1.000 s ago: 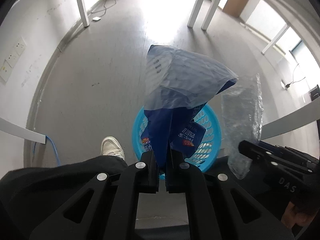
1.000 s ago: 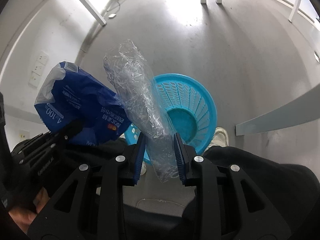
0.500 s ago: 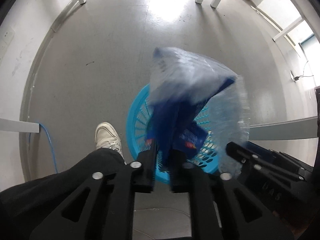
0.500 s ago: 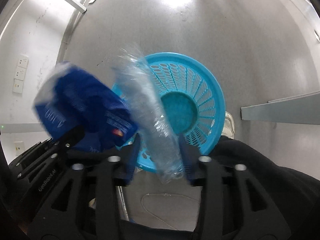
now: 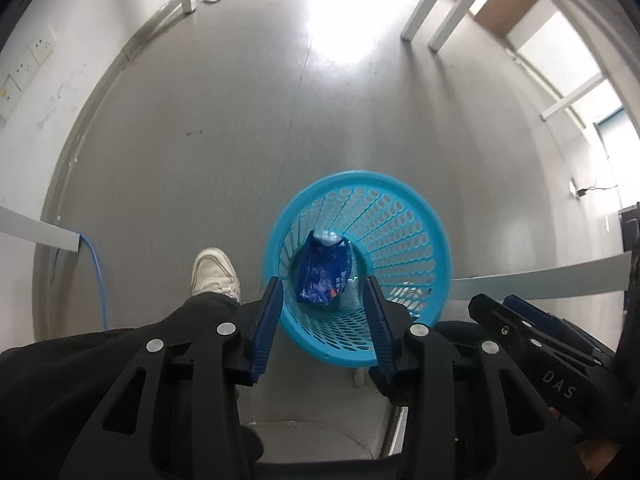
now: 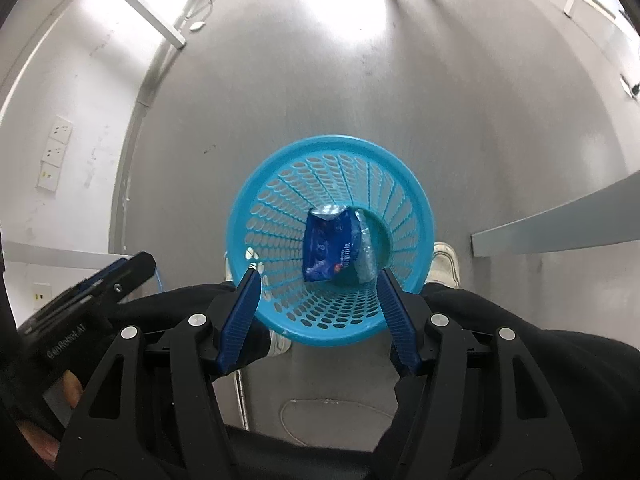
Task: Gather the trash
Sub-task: 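Open the left tool over the basket while the right tool releases the clear wrap, then raise both open tools back toward the remaining trash on the table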
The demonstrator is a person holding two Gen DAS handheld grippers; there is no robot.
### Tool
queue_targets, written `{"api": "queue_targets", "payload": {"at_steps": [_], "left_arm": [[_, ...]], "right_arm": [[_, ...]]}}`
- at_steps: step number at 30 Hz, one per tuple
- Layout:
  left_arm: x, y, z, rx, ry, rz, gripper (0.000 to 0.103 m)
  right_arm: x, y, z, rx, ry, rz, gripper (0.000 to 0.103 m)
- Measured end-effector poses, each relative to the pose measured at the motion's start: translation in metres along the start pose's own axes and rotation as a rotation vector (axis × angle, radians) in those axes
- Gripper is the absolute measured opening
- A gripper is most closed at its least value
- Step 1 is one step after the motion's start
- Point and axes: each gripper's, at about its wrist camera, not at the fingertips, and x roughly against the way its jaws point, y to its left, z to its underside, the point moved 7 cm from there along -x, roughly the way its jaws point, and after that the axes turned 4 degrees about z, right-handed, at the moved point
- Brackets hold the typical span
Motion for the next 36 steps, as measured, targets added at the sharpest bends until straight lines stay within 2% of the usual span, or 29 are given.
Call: {"api": "queue_targets", "payload": {"at_steps": [6,12,14,16,19,22,24,26,29,33,36], "left_arm": [[0.036,-0.013,0.011,-0.083,-0.061,0.003,0.04],[0.068,-0.016,0.025,-0.13,-0.098,0.023,0.044],[0.081,-0.02,0.03,-0.162,-0.117,0.016,0.051],[0.097,-0.022,0.033,-0.193,-0.15,0.015,0.054],[0.122,-0.026,0.037,-0.215,-0.198,0.043,0.065],[0.143,-0.028,0.038,-0.236,-0.244,0.057,0.068],[0.165,-0.032,0.042,-0.26,-0.286,0.059,0.068],[0.188,-0.035,0.047,-0.303,-0.352,0.048,0.075],[0.223,-0.039,0.051,-0.357,-0.463,0.013,0.081],[0.259,-0.037,0.046,-0.356,-0.542,0.014,0.084],[0.293,-0.042,0.042,-0.35,-0.619,0.04,0.089]], "right_arm": [[0.039,0.011,0.014,0.093,-0.08,0.011,0.058],[0.08,0.011,0.029,0.119,-0.125,-0.055,0.061],[0.096,0.011,0.033,0.138,-0.151,-0.058,0.067],[0.112,0.013,0.036,0.164,-0.179,-0.048,0.069],[0.137,0.015,0.042,0.205,-0.233,-0.027,0.072],[0.161,0.017,0.05,0.215,-0.278,-0.045,0.075],[0.179,0.02,0.058,0.221,-0.311,-0.073,0.077],[0.198,0.021,0.066,0.231,-0.36,-0.073,0.083],[0.223,0.026,0.078,0.251,-0.421,-0.078,0.084],[0.254,0.036,0.083,0.273,-0.471,-0.102,0.085],[0.287,0.048,0.083,0.294,-0.544,-0.136,0.093]]}}
